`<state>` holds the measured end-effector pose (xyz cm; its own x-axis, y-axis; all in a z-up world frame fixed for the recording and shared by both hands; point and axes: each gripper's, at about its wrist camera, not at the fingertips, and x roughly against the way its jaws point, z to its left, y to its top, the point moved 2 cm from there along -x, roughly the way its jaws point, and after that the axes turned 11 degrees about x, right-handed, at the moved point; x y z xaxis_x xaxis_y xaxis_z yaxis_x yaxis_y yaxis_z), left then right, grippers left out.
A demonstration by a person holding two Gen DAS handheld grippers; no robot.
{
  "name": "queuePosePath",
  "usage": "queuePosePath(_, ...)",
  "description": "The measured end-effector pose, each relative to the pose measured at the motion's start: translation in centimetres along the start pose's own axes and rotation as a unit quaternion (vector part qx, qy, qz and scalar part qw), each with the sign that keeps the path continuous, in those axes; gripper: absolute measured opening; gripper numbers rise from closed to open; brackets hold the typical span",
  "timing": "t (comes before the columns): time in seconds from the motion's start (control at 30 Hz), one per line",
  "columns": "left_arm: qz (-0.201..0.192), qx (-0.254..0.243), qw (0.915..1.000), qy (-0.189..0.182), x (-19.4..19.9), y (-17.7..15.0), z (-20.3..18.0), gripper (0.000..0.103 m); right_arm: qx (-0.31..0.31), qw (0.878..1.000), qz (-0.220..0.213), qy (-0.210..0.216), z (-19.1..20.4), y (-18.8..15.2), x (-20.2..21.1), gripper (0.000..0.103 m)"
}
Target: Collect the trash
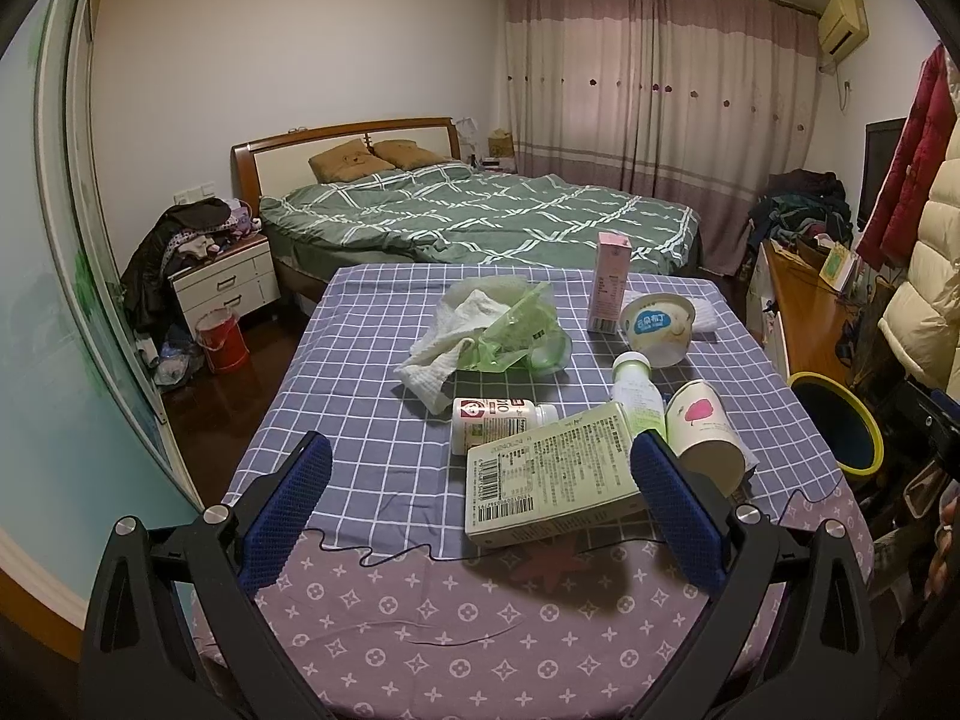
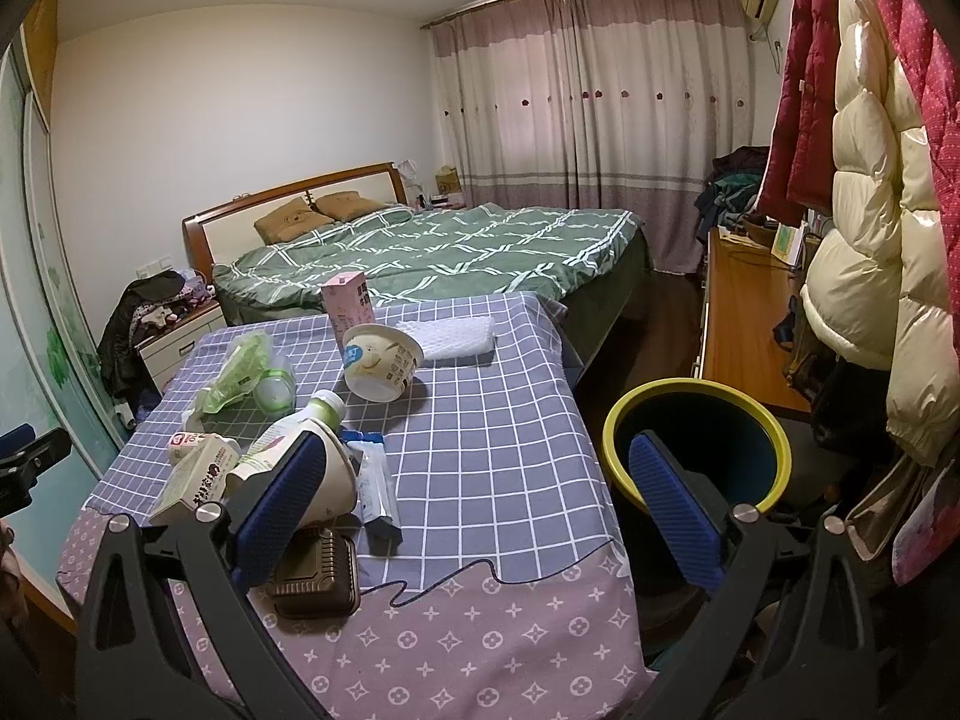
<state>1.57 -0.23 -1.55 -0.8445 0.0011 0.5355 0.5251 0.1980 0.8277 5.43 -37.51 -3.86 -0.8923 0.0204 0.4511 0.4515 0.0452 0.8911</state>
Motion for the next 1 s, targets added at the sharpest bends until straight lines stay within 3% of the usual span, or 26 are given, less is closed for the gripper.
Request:
queuePosePath(0.6, 0.002, 0.002, 1.0, -0.005, -1.6, -1.1, -0.3, 0.098, -0.001, 1.0, 0.004, 0.001, -0.1, -0.5, -0.1, 0.097)
queuePosePath(0.8, 0.018, 0.028, 0.9993, -0.02, -2.4, -0.4, 0.3, 0.098, 0.002, 1.0, 0.015, 0.001, 0.1, -0.3, -1.3, 0.097)
queuePosePath(1.0, 0.016, 0.035, 0.9992, -0.011, -4.0, 0.1, 1.5, 0.098, 0.017, 0.999, 0.022, 0.014, 1.4, 0.8, -3.3, 0.097)
